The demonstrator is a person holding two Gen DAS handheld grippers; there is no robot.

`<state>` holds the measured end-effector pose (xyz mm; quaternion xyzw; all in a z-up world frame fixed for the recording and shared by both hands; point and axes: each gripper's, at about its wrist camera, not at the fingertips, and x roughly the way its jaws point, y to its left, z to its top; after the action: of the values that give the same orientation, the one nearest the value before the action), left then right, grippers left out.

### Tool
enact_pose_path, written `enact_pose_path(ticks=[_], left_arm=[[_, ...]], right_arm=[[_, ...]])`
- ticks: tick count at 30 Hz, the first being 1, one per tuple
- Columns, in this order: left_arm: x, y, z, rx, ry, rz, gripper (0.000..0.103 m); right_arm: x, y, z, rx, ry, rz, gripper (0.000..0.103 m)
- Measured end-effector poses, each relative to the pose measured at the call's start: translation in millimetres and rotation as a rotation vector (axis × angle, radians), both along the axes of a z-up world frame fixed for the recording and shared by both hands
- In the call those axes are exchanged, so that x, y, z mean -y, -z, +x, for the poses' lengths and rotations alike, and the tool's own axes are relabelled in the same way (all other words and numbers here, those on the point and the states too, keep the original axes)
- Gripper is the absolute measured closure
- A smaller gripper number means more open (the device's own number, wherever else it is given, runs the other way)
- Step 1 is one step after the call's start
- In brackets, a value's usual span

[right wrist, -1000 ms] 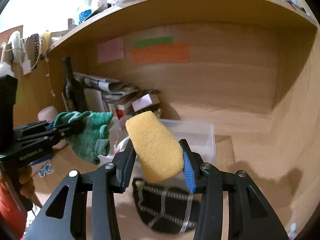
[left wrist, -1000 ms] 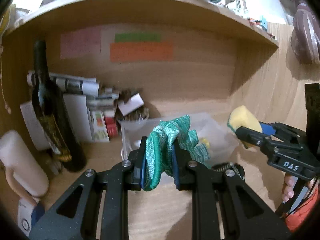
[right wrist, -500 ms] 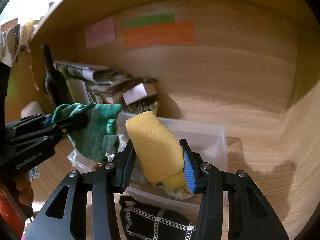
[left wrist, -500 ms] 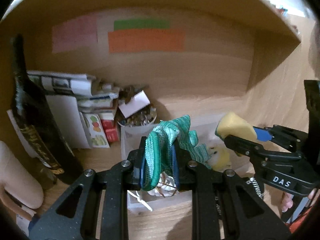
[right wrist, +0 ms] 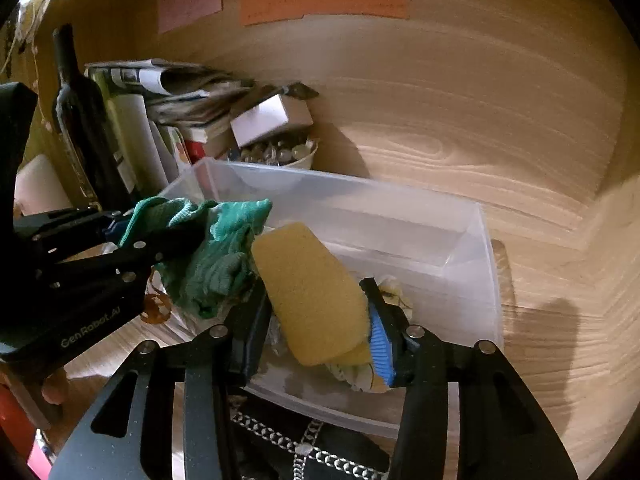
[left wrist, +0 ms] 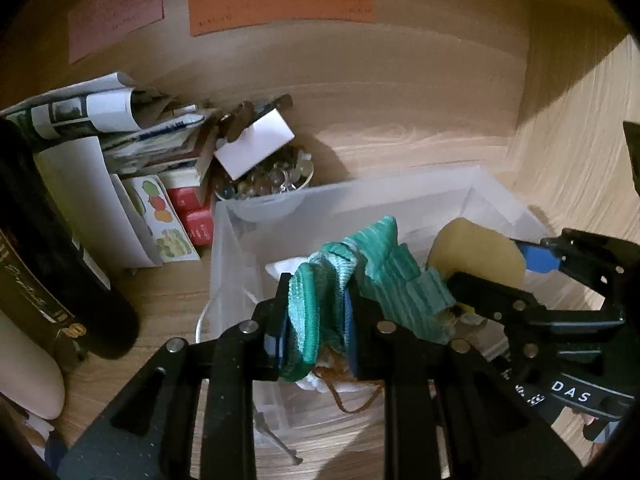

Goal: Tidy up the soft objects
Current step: 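Lower the glove and sponge into the clear box and open both tools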

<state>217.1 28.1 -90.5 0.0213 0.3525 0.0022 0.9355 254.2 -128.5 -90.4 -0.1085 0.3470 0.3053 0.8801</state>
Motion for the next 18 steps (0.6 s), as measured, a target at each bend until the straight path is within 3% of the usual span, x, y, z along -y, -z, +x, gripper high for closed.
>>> enact_pose_path(ticks=[8, 12, 18], left_arm=[[-1.2, -1.6, -7.0, 0.010, 0.006, 0.000, 0.053], [0.4, -7.2, -15.6, 0.025, 0.012, -0.002, 0.047], [3.2, -21.1, -34.2, 0.060, 0.017, -0.017, 0.036]], right_arm=[[-1.0, -4.2, -3.0, 0.001, -0.007, -0.033, 0.053], [1.5, -8.9, -7.1, 0.010, -0.004, -0.023, 0.051], [10.7, -25.7, -24.0, 0.063, 0.003, 0.002, 0.034]])
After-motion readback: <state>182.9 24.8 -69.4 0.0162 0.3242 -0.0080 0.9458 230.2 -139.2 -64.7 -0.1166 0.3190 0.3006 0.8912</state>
